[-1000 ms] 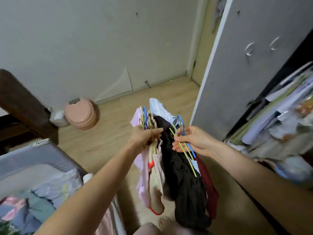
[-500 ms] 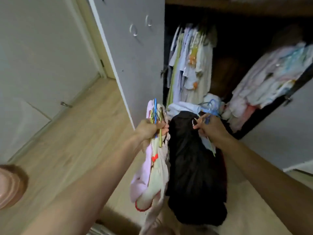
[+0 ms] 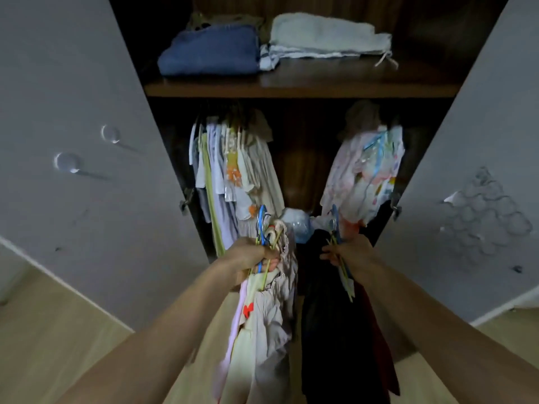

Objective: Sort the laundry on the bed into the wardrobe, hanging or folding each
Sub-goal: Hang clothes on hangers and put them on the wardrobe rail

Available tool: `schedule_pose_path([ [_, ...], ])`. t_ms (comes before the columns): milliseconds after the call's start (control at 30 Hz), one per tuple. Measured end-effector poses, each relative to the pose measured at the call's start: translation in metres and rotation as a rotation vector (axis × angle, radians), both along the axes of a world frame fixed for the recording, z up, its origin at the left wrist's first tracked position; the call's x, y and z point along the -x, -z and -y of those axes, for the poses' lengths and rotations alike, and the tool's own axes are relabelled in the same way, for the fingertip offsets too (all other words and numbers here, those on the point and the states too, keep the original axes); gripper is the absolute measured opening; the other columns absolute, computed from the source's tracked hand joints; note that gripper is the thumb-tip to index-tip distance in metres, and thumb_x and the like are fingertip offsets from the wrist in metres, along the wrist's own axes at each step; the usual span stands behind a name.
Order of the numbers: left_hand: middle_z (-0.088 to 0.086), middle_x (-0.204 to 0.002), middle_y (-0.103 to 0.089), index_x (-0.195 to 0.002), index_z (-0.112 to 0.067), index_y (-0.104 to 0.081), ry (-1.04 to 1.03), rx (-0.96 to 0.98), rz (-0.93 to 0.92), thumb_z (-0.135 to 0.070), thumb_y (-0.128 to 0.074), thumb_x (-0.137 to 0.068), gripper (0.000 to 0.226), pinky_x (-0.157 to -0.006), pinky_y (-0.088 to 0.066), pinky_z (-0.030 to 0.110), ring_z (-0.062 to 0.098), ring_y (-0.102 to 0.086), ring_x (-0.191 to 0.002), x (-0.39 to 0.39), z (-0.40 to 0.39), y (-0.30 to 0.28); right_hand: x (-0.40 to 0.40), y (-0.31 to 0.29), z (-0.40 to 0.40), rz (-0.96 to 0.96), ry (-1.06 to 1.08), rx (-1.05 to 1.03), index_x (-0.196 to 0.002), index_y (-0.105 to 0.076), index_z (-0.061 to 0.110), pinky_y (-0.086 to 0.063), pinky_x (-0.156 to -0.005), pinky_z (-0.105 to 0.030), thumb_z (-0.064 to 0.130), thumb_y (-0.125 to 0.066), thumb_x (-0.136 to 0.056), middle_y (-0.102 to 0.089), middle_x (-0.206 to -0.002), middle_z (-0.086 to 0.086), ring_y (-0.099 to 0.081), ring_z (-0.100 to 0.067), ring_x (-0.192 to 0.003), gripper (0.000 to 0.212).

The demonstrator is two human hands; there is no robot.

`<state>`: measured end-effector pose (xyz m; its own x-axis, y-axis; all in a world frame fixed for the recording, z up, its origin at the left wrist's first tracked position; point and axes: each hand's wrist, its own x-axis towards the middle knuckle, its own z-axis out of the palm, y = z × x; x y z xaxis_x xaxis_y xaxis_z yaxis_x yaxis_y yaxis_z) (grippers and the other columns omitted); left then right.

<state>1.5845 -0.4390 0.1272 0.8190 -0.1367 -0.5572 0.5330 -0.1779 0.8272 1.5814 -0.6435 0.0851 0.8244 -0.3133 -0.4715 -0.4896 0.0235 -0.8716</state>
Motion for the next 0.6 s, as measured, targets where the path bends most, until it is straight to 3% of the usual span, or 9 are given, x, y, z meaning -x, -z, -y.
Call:
schedule_pose_path([
  [100,0.009,-0.068,-0.061,-0.085,0.008,-0.059,-0.045,0.035,-0.005,0.007,-0.063,-0.087,0.004,-0.037,-0.041,0.009,-0.001,-0.055,-0.035,-0.049,0.024,0.011,-0.049,0.008,0.02,-0.01,0.052,-0.093,-0.119,-0.051,-0.014,-0.047,-0.039,-0.018,-0.014,-0.061,-0.084,-0.061,-0.092,-0.016,-0.06,-0.012,-0.039,0.036],
  [233,0.013,-0.078,-0.067,-0.1,0.012,-0.064,-0.094,0.104,-0.047,0.004,-0.067,-0.085,0.017,-0.048,-0.051,0.015,0.009,-0.065,-0.05,-0.114,0.045,0.036,-0.106,0.02,0.036,0.006,0.075,-0.202,-0.12,-0.049,-0.018,-0.054,-0.053,-0.025,-0.01,-0.055,-0.09,-0.058,-0.073,-0.015,-0.06,-0.014,-0.046,0.031],
  [367,0.012,-0.077,-0.068,-0.1,0.004,-0.068,-0.089,0.211,-0.136,0.0,-0.069,-0.084,0.017,-0.06,-0.058,0.025,0.016,-0.063,-0.06,-0.167,0.057,0.059,-0.151,0.024,0.035,-0.013,0.041,-0.317,-0.126,-0.042,-0.022,-0.055,-0.077,-0.034,-0.01,-0.052,-0.091,-0.059,-0.085,-0.029,-0.06,-0.027,-0.062,0.038],
  [433,0.008,-0.079,-0.069,-0.102,0.001,-0.07,-0.051,0.265,-0.151,-0.002,-0.069,-0.084,0.018,-0.059,-0.055,0.02,0.011,-0.063,-0.061,-0.191,0.062,0.067,-0.171,0.026,0.032,-0.055,-0.018,-0.326,-0.123,-0.046,-0.019,-0.057,-0.066,-0.028,-0.008,-0.051,-0.092,-0.061,-0.086,-0.028,-0.064,-0.023,-0.055,0.034],
  [500,0.008,-0.089,-0.073,-0.103,0.0,-0.071,0.003,0.307,-0.156,-0.004,-0.065,-0.087,0.017,-0.065,-0.055,0.017,0.008,-0.067,-0.074,-0.218,0.064,0.075,-0.189,0.032,0.029,-0.088,-0.105,-0.274,-0.106,-0.055,-0.01,-0.056,-0.052,-0.024,-0.007,-0.05,-0.094,-0.061,-0.076,-0.018,-0.064,-0.016,-0.049,0.014],
  [600,0.015,-0.097,-0.07,-0.11,0.007,-0.067,0.053,0.35,-0.171,-0.004,-0.066,-0.086,0.026,-0.065,-0.056,0.02,0.016,-0.067,-0.076,-0.252,0.069,0.084,-0.214,0.043,0.023,-0.064,-0.17,-0.12,-0.087,-0.057,0.001,-0.051,-0.058,-0.026,-0.006,-0.048,-0.095,-0.062,-0.074,-0.011,-0.058,-0.018,-0.06,0.014],
])
